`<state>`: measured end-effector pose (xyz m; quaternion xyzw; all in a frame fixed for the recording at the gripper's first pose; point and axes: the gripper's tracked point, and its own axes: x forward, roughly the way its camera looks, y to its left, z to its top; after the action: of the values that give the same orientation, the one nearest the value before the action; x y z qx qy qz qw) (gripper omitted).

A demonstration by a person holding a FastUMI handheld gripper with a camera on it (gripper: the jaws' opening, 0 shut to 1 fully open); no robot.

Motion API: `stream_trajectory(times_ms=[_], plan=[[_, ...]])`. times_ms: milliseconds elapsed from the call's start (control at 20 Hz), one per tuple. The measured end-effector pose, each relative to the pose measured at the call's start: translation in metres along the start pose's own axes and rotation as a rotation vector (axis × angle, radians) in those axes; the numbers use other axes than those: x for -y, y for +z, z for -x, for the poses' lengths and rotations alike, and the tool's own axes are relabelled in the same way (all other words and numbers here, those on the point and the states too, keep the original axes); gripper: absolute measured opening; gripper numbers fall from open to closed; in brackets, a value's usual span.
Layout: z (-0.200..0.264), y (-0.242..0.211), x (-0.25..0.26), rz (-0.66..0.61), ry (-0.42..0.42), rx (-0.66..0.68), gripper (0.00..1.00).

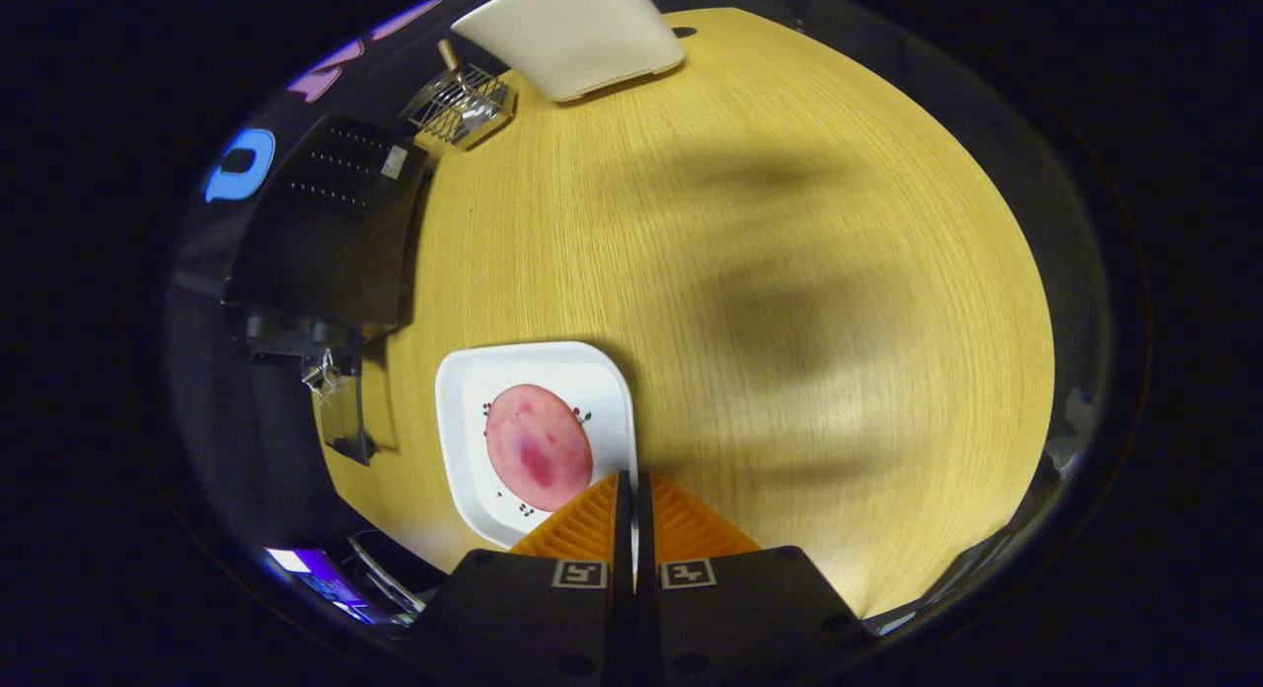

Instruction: Open the toaster oven, put the food inside, and close the toaster oven door.

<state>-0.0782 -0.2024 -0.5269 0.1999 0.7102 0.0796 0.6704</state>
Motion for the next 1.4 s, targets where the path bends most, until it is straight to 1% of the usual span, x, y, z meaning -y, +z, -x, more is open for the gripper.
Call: stream_trajectory(times_ms=[200, 400, 650, 800, 950, 1100, 1300, 1400], plan=[[0.009, 0.003, -0.003, -0.093, 0.086, 0.065, 0.05], [0.022, -0.003, -0.023, -0.177, 0.176, 0.111, 0.05], [0.042, -0.030, -0.053, -0.201, 0.192, 0.156, 0.05], [0.039, -0.051, -0.087, -0.208, 0.199, 0.172, 0.05], [0.035, -0.078, -0.131, -0.220, 0.231, 0.177, 0.05], [0.025, -0.100, -0.170, -0.214, 0.232, 0.179, 0.05], [0.009, -0.105, -0.232, -0.289, 0.273, 0.211, 0.05], [-0.004, -0.108, -0.256, -0.342, 0.274, 0.220, 0.05]])
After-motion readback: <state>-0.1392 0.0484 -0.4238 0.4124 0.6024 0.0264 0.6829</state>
